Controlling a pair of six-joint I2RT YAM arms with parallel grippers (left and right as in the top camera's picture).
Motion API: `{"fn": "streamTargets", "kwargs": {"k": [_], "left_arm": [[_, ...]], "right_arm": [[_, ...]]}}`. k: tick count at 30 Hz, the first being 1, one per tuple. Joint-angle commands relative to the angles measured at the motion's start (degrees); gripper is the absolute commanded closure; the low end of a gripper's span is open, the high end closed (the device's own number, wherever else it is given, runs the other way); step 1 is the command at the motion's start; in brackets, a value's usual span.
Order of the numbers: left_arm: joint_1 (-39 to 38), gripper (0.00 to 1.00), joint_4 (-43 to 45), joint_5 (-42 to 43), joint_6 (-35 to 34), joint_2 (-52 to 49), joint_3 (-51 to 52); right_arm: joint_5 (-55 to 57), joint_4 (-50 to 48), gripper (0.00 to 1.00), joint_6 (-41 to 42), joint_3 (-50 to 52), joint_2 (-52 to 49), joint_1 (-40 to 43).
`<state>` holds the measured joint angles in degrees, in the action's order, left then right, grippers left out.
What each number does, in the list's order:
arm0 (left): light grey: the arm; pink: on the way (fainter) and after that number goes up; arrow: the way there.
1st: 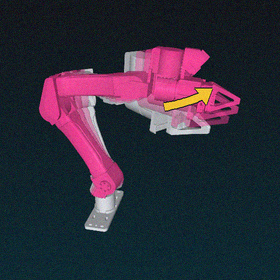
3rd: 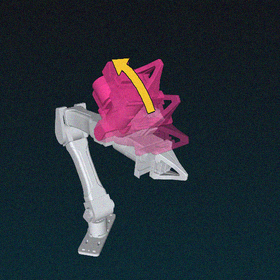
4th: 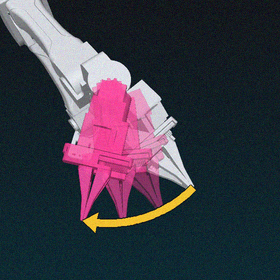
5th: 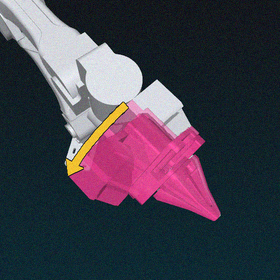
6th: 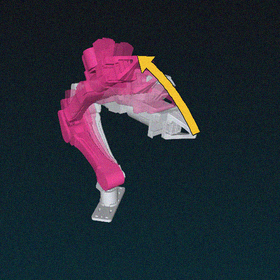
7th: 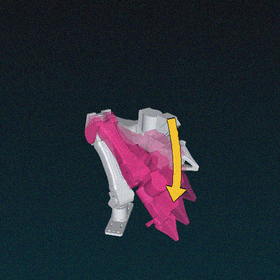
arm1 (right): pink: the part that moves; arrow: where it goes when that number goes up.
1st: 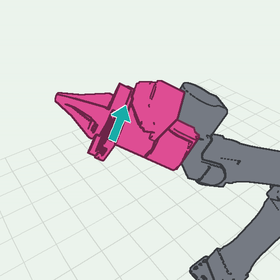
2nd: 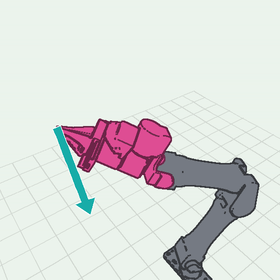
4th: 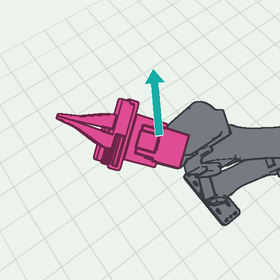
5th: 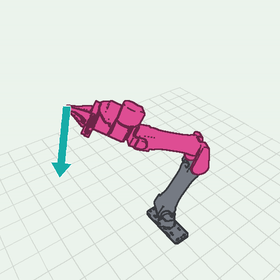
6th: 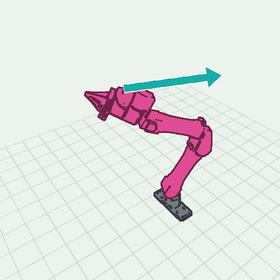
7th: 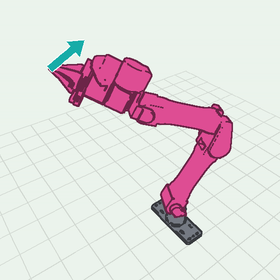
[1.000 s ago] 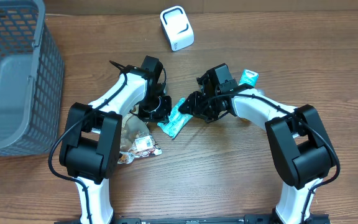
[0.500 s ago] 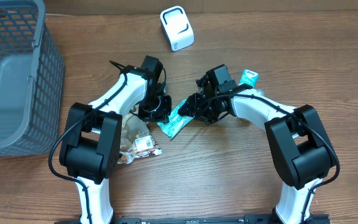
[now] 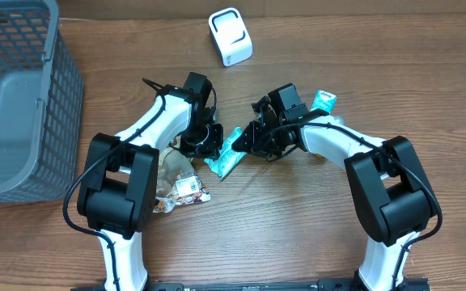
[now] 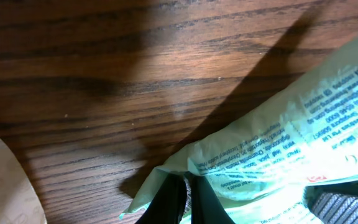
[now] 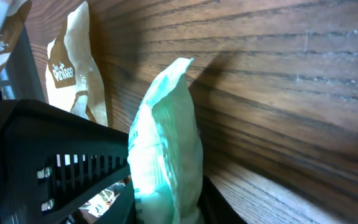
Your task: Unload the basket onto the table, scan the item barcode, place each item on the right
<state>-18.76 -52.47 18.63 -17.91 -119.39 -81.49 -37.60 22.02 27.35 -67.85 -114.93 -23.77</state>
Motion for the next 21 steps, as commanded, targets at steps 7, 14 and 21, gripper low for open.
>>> {"fn": "streamTargets", "kwargs": {"k": [7,14,21], "left_arm": [[1.2,0.96,-3.9,-4.1,-0.4,-3.3,-5.5],[3.0,0.96,-13.0,-10.1,0.2,-1.6,-20.4],[5.6,0.96,-19.2,-19.9,1.6,-1.6,-31.6]], "right_arm": [[-3.0,-0.5,0.84,-2.4,0.3,-0.2,-0.9],[-2.3,-0.5,0.95,-4.3,0.3,-0.2,-0.9],[-0.8,-1.0,0.96,-5.0,0.3,-0.2,-0.9]]}}
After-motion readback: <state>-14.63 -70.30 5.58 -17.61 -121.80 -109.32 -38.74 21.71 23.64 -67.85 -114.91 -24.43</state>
